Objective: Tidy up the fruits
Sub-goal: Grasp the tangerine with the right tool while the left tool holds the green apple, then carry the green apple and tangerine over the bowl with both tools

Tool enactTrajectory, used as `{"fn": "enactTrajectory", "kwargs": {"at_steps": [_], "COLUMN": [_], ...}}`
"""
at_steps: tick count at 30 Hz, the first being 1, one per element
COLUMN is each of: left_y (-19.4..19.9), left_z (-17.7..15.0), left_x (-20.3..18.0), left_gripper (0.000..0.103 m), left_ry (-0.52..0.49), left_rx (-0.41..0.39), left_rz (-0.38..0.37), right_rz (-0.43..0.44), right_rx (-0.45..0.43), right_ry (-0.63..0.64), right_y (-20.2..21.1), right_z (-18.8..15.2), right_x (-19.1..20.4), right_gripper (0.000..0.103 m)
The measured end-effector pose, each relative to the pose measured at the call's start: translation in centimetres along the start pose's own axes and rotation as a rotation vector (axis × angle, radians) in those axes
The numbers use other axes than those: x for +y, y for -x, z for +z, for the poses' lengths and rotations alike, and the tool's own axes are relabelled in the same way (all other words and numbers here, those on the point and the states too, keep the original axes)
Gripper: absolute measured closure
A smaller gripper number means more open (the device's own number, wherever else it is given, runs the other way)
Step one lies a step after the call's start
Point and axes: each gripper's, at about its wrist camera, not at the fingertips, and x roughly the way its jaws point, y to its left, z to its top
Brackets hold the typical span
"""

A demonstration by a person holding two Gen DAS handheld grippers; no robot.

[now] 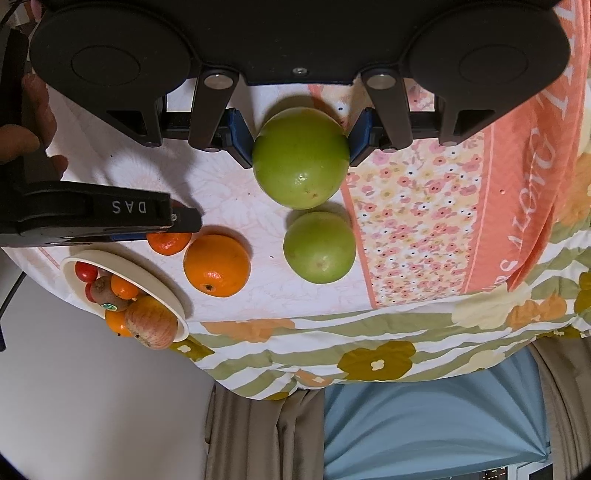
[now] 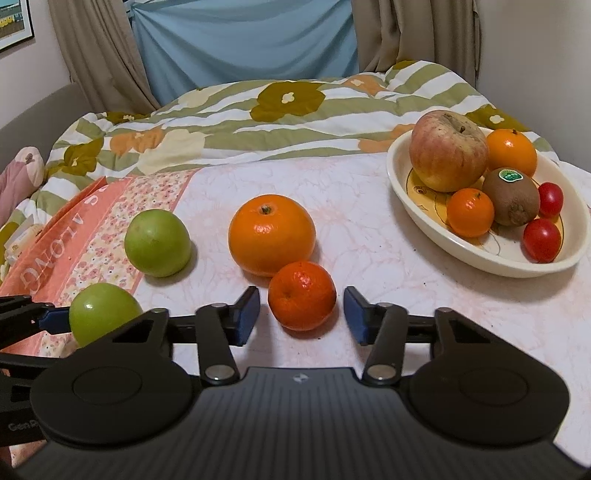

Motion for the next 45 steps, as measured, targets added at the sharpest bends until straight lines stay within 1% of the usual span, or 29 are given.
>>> {"fn": "enactTrajectory", "kwargs": {"at_steps": [7,15,23,29,36,41,45], "left_y": [0.8,2.8,5.2,6.0,5.2,3.2,0.9], "left_z": [0.4,1.8,4.1,6.2,8.7,10.0,10.7], "left_x": [-0.5,-2.3,-5.7,-8.9,-13.4,-16.4,-18.7], "left_gripper": [0.044,0.044,0.044,0.044,0.044,0.044,0.044], "left_ry": [-0.002,-0.002,0.004,0.002,-0.018,-0.030,-0.047], "left_rx": [-0.009,-0.040,-0.070,-0.092,-0.111,-0.099,-0.083], "left_rz": [0.015,0.018,0.028,0.030,0.014,0.000,-0.007], "right_rz": [0.008,0.010,0.009,0.003,-0.014,-0.017,-0.016], "right_rx": [-0.012,-0.040,-0.065,-0.080,-0.086,-0.081,-0.076], "right_ry": [-0.003,-0.009,-0.008,0.003,0.009,0.018,0.027], "right_y": [1.1,4.1,8.2,10.9,12.2,12.1,11.4], "right_z": [0.2,1.1,2.8,4.2,5.5,6.4,6.9], "right_x": [-0.3,-1.7,-4.6,-8.1,-13.3,-16.8,-19.5], "right_gripper": [0.050,0.051,0.051,0.051,0.051,0.051,0.051]}}
